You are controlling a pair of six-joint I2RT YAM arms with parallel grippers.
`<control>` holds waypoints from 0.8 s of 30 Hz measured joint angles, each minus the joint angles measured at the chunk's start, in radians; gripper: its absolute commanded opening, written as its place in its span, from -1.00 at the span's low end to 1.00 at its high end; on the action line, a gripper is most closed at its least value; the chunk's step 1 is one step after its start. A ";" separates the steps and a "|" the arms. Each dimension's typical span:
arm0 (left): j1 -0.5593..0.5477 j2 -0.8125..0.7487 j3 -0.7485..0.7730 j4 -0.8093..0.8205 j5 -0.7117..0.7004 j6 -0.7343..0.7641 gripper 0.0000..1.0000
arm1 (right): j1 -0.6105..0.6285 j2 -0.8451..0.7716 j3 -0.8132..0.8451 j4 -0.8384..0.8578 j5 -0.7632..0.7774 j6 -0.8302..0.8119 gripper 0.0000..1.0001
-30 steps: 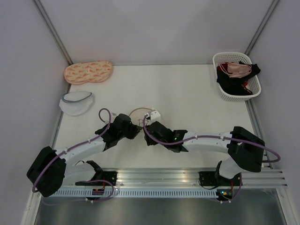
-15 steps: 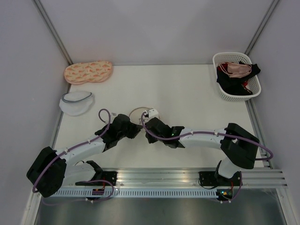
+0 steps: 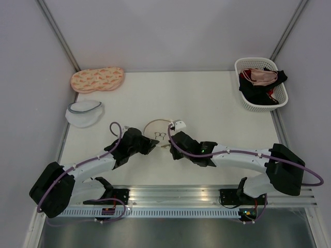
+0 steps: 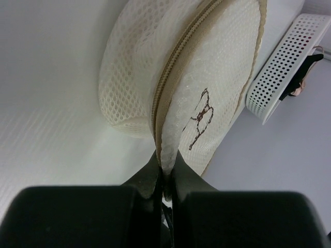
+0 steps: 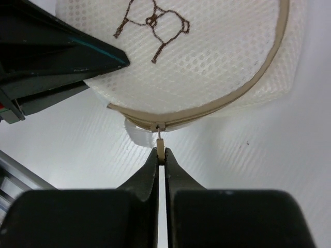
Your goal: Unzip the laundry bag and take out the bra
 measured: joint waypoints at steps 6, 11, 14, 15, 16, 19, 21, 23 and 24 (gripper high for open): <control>0.002 0.003 -0.007 0.005 0.018 0.010 -0.96 | -0.002 -0.013 -0.007 -0.049 0.049 0.020 -0.99; 0.025 0.014 -0.007 0.042 0.061 0.094 -0.96 | -0.002 0.025 0.017 -0.144 0.143 0.051 -0.99; 0.073 0.085 0.017 0.087 0.156 0.219 -0.96 | -0.002 0.072 0.050 -0.214 0.203 0.073 -0.99; 0.093 0.128 0.043 0.089 0.204 0.275 -0.96 | -0.002 0.087 0.062 -0.240 0.224 0.080 -0.99; 0.111 0.180 0.080 0.090 0.250 0.333 -0.96 | -0.002 0.098 0.070 -0.261 0.241 0.087 -0.99; 0.145 0.316 0.210 0.077 0.391 0.521 -0.96 | -0.003 0.106 0.075 -0.311 0.277 0.104 -0.99; 0.155 0.401 0.310 0.069 0.470 0.659 -0.90 | -0.004 0.104 0.075 -0.335 0.296 0.109 -0.99; 0.159 0.444 0.375 0.059 0.517 0.772 0.06 | -0.005 0.093 0.075 -0.352 0.307 0.110 -0.99; 0.159 0.453 0.395 0.053 0.530 0.819 0.40 | -0.005 0.084 0.075 -0.358 0.308 0.109 -0.99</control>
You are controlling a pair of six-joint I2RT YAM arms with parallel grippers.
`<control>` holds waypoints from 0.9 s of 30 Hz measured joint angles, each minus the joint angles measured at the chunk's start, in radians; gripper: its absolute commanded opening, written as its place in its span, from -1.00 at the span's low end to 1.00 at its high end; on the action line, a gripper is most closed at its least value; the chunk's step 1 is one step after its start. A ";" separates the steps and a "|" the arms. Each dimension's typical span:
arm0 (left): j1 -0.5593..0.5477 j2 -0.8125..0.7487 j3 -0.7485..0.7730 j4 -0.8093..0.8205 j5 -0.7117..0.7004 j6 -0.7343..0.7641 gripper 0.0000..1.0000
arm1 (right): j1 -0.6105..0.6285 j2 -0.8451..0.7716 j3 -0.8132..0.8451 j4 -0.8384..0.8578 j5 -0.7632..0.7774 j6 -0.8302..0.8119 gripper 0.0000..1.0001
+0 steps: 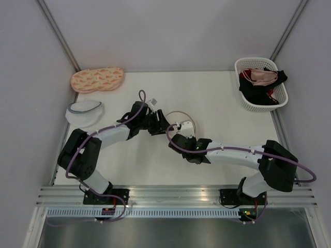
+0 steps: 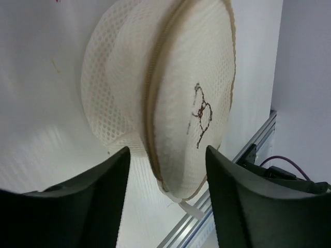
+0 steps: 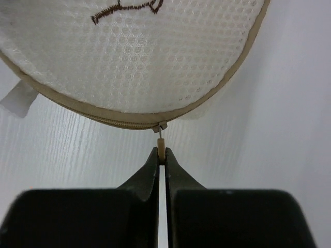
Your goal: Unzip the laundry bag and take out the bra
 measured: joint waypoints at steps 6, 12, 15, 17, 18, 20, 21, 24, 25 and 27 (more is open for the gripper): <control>0.010 -0.067 0.019 -0.077 -0.085 0.123 0.99 | -0.004 -0.109 -0.015 0.018 -0.047 -0.028 -0.99; -0.001 -0.411 -0.143 -0.152 -0.220 0.046 0.99 | -0.006 -0.138 -0.049 0.132 -0.197 -0.075 -0.99; -0.028 -0.548 -0.232 -0.157 -0.223 -0.044 0.99 | -0.006 -0.126 -0.062 0.214 -0.323 -0.098 -0.99; -0.039 -0.582 -0.278 -0.160 -0.206 -0.102 0.99 | -0.006 -0.105 -0.062 0.266 -0.398 -0.108 -0.99; -0.042 -0.587 -0.304 -0.158 -0.193 -0.132 0.99 | -0.006 -0.090 -0.062 0.294 -0.436 -0.114 -0.99; -0.044 -0.583 -0.355 -0.157 -0.172 -0.190 0.99 | -0.006 -0.061 -0.062 0.332 -0.499 -0.122 -0.99; -0.045 -0.580 -0.379 -0.151 -0.166 -0.214 0.99 | -0.006 -0.048 -0.062 0.348 -0.527 -0.123 -0.99; -0.045 -0.541 -0.439 -0.113 -0.151 -0.280 0.99 | -0.006 -0.023 -0.062 0.374 -0.589 -0.130 -0.99; -0.045 -0.515 -0.445 -0.093 -0.148 -0.298 0.99 | -0.006 -0.019 -0.062 0.380 -0.607 -0.133 -0.99; -0.045 -0.462 -0.446 -0.051 -0.144 -0.323 0.99 | -0.006 -0.016 -0.062 0.388 -0.631 -0.138 -0.99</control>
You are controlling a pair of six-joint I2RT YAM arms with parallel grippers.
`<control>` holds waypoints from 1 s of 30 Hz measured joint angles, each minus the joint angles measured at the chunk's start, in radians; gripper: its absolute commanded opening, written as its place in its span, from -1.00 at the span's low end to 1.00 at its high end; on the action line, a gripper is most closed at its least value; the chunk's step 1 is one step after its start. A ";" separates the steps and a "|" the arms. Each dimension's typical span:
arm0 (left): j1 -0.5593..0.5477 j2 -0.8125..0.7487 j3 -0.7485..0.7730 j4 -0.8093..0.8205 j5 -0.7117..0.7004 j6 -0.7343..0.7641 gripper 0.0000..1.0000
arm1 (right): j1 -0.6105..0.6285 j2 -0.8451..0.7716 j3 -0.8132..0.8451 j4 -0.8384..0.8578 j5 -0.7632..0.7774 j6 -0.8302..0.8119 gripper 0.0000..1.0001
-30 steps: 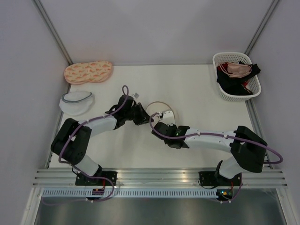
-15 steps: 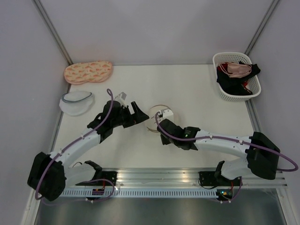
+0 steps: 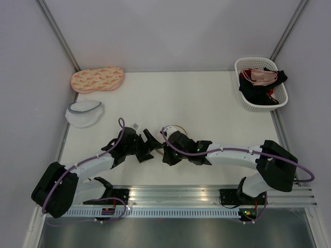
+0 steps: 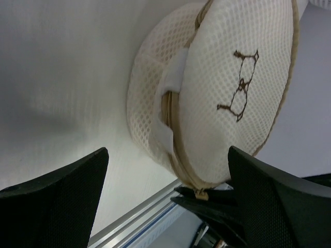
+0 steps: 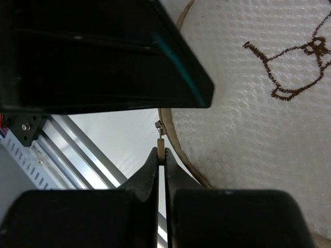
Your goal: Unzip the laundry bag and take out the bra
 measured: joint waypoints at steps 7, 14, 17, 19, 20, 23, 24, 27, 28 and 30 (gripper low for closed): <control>-0.002 0.196 0.060 0.178 0.022 -0.082 0.07 | 0.000 0.000 0.000 0.014 -0.042 -0.010 -0.99; -0.005 0.231 0.084 0.261 0.030 -0.101 -0.85 | 0.000 0.000 0.002 0.006 -0.033 -0.021 -0.99; -0.003 0.231 0.084 0.261 0.030 -0.097 -0.96 | 0.000 0.000 0.016 -0.033 -0.014 -0.029 -0.99; 0.004 0.231 0.084 0.261 0.031 -0.088 -0.96 | 0.000 0.000 0.034 -0.079 0.021 -0.032 -0.99; 0.011 0.231 0.084 0.261 0.031 -0.080 -0.95 | 0.000 0.002 0.049 -0.113 0.048 -0.031 -0.99; 0.039 0.235 0.088 0.259 0.051 -0.046 -0.96 | 0.000 0.024 0.109 -0.222 0.146 -0.025 -0.99; 0.048 0.241 0.097 0.254 0.057 -0.029 -0.96 | 0.000 0.031 0.124 -0.249 0.173 -0.019 -0.99; 0.070 0.270 0.143 0.225 0.080 0.036 -0.96 | -0.007 0.041 0.149 -0.343 0.269 0.008 -0.99; 0.074 0.280 0.158 0.216 0.085 0.058 -0.96 | -0.013 0.041 0.151 -0.370 0.295 0.019 -0.99; 0.082 0.315 0.203 0.194 0.111 0.116 -0.96 | -0.039 0.041 0.152 -0.424 0.349 0.036 -0.99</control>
